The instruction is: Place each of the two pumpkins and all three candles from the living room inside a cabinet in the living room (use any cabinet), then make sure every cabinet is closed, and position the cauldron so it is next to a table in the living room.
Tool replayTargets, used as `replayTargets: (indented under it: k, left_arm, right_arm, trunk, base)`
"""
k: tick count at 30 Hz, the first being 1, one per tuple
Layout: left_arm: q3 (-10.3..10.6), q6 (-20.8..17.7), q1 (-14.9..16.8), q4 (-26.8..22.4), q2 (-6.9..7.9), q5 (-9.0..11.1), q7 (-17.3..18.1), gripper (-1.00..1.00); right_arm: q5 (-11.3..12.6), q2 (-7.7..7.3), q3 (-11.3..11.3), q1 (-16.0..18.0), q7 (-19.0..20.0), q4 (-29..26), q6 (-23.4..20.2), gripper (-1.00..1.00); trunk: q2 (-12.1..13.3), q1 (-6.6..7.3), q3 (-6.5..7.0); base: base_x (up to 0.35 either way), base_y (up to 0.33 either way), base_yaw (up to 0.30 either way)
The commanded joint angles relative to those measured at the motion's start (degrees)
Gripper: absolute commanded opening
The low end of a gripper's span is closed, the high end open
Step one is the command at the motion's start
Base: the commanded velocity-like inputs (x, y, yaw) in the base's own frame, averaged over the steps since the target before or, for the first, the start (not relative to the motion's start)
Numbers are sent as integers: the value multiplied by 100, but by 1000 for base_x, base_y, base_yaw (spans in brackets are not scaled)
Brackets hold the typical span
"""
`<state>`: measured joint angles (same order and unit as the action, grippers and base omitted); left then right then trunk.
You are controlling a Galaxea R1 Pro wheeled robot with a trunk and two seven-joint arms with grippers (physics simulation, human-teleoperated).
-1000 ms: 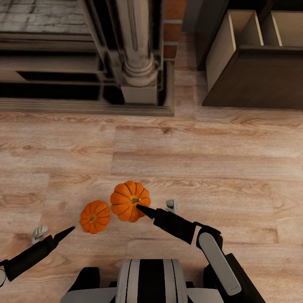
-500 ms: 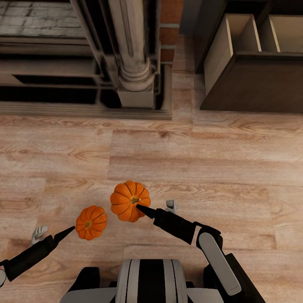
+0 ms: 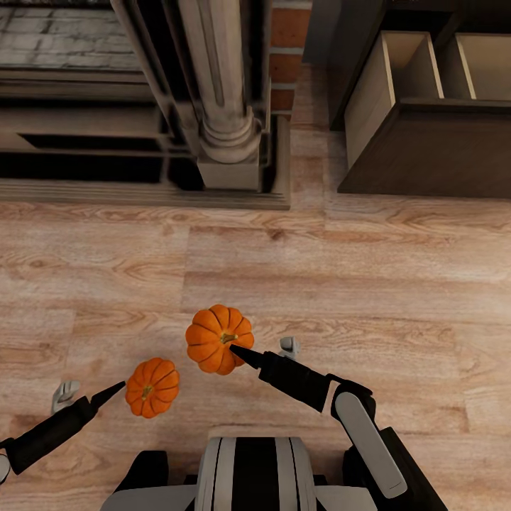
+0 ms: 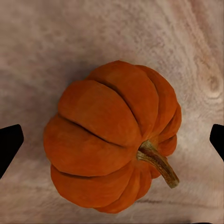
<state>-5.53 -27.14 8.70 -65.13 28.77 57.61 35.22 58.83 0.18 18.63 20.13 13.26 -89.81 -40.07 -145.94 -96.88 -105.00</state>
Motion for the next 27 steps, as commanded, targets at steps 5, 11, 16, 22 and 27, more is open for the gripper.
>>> replayTargets:
  k: [5,11,16,22,27]
  left_arm:
    - [-1,36,0,0,-4,4,-145,100]
    - [6,65,0,0,-48,4,-175,100]
    - [8,68,0,-7,-55,4,-180,100]
    - [8,69,0,-8,-56,4,-181,100]
    - [10,75,0,-9,-121,0,-182,100]
  right_arm:
    - [7,-4,1,0,-17,-1,-1,-100]
    - [7,-49,-44,0,4,-2,-5,-100]
    - [6,-72,-65,0,167,-8,-21,-100]
    - [18,-65,-115,0,263,-10,-498,-100]
    - [17,-30,-129,0,413,-10,-585,-100]
  trunk:
    - [0,0,0]
    - [-3,-5,0]
    - [-9,-18,0]
    - [-17,-33,0]
    - [-24,-46,0]
  base:
    - [3,0,0]
    - [0,0,0]
    - [0,0,0]
    - [0,0,0]
    - [0,0,0]
